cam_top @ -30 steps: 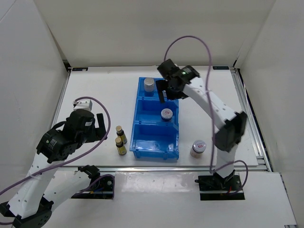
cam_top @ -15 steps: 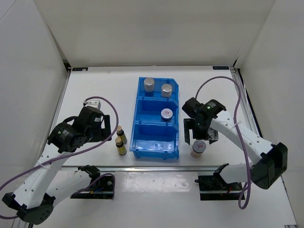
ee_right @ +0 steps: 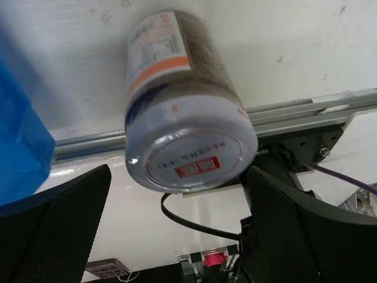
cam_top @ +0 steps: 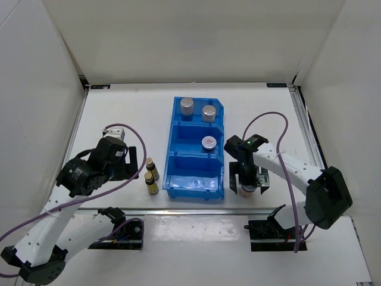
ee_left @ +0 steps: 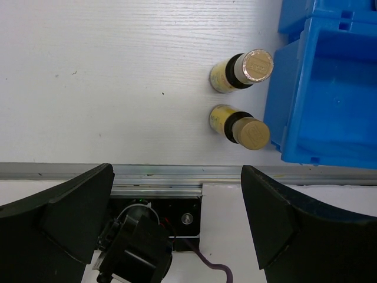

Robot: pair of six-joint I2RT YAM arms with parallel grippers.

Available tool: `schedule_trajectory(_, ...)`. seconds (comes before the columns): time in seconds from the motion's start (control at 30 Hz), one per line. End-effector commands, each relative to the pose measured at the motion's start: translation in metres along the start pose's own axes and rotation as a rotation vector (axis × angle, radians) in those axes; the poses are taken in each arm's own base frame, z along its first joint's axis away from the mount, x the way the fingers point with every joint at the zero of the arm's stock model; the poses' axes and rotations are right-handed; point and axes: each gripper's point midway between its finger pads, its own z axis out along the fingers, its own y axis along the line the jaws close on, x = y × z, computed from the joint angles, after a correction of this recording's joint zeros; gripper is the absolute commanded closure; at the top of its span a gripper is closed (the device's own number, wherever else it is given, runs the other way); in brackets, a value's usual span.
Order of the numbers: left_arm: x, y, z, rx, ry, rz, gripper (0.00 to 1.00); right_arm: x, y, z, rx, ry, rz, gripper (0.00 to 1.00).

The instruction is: Organize the condiment bottles

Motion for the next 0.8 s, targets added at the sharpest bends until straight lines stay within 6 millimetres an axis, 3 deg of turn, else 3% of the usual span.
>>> schedule_trajectory(0.0,0.009,0.005,-0.004,-0.005,0.025,0.019,0.00,-0.010,0.010,0.008,-0.020,-0.016,0.025,0.00)
schedule_trajectory(0.43,0.009,0.006,-0.008,0.004,0.008,0.013,0.00,-0.038,0.002,0.026,-0.110,-0.009,0.084,0.00)
schedule_trajectory(0.5,0.009,0.006,-0.008,0.004,0.008,0.013,0.00,-0.034,0.004,0.026,-0.127,0.003,0.083,0.05)
schedule_trajectory(0.63,0.009,0.006,-0.008,0.004,0.008,0.013,0.00,-0.027,0.013,0.022,-0.191,0.020,0.117,0.37)
schedule_trajectory(0.7,0.009,0.006,-0.008,0.004,0.008,0.013,0.00,-0.021,0.014,0.019,-0.213,0.030,0.126,0.37)
schedule_trajectory(0.77,0.009,0.006,-0.008,0.004,0.008,0.013,0.00,-0.018,0.018,0.011,-0.246,0.018,0.130,0.31)
